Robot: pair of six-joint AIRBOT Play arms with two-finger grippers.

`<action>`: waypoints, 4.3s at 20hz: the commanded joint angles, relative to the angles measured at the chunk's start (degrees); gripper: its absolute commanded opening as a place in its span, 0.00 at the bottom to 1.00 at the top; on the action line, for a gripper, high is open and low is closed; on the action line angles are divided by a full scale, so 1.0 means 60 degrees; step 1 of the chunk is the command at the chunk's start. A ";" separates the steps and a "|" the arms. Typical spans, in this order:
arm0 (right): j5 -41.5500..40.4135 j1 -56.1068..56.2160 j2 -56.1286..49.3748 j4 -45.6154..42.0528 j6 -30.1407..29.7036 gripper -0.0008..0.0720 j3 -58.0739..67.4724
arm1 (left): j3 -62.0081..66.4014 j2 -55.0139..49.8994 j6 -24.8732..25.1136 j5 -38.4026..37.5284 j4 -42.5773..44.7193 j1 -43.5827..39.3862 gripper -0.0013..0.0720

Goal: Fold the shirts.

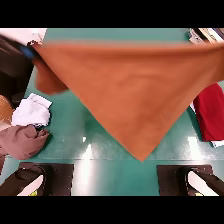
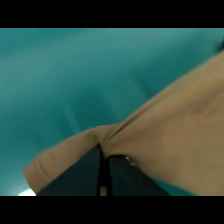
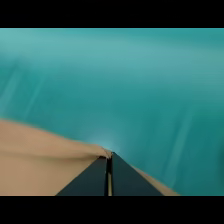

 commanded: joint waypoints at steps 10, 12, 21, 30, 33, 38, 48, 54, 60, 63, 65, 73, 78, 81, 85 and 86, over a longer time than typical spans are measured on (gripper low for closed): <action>-0.2178 0.3585 -0.0503 -0.1555 0.0532 0.02 -0.6349 | -0.8801 -0.0124 0.0237 0.1290 -0.0270 0.0000 0.06; -0.2233 0.3585 -0.0503 -0.1555 0.0532 0.02 -0.6342 | -0.8706 -0.0124 0.0240 0.1282 -0.0576 0.0000 0.51; -0.2408 0.3585 -0.0503 -0.1555 0.0532 0.03 -0.6342 | -0.4473 -0.0251 0.0295 0.1636 0.0178 0.0000 0.59; -0.2408 0.3585 -0.0503 -0.1559 0.0532 0.03 -0.6346 | -0.2630 -0.5413 0.0204 0.2641 -0.1577 0.1676 0.63; -0.2412 0.3585 -0.0506 -0.1555 0.0532 0.03 -0.6346 | -0.2561 -0.6575 0.1268 0.2422 -0.2943 0.1781 0.63; -0.2412 0.3585 -0.0506 -0.1559 0.0532 0.03 -0.6346 | -0.2561 -0.7071 0.1417 0.2736 -0.2951 0.1698 0.63; -0.2401 0.3585 -0.0503 -0.1555 0.0539 0.03 -0.6346 | -0.2590 -0.7067 0.1413 0.2936 -0.2291 0.1206 0.31; -0.2368 0.3563 -0.0503 -0.1953 0.0525 0.03 -0.5464 | -0.1738 -0.6080 0.1384 0.2459 -0.2149 0.1209 0.05; -0.1464 0.3566 -0.0503 -0.2903 0.0521 0.03 -0.1373 | 0.1107 -0.2481 0.1399 0.2200 -0.1865 0.2011 0.05; -0.0878 0.3566 -0.0503 -0.3158 0.0514 0.03 0.0969 | 0.2503 -0.0816 0.1406 0.2262 -0.1818 0.2109 0.05; -0.0492 0.3566 -0.0499 -0.3442 0.0517 0.03 0.2408 | 0.3417 0.0011 0.1406 0.2288 -0.1869 0.2113 0.05; -0.1818 0.3566 0.1395 -0.4768 0.0976 0.02 0.2962 | 0.6470 0.0801 0.1049 0.2648 -0.2149 0.2113 0.05; -0.1614 0.3566 0.1100 -0.5982 0.1257 0.02 0.3982 | 0.5355 0.0539 0.1064 0.3024 -0.2149 0.2113 0.05; -0.0834 0.3566 -0.0237 -0.5992 0.1242 0.02 0.4459 | 0.4277 -0.0222 0.1031 0.2805 -0.1545 0.2113 0.05; -0.0579 0.3566 -0.1876 -0.5938 0.1246 0.02 0.2616 | 0.3544 -0.2353 0.0324 0.1475 -0.0208 0.2113 0.05; -0.0375 0.3566 -0.2463 -0.5876 0.1173 0.02 0.2248 | 0.3304 -0.2991 0.0302 0.1166 -0.0222 0.2113 0.05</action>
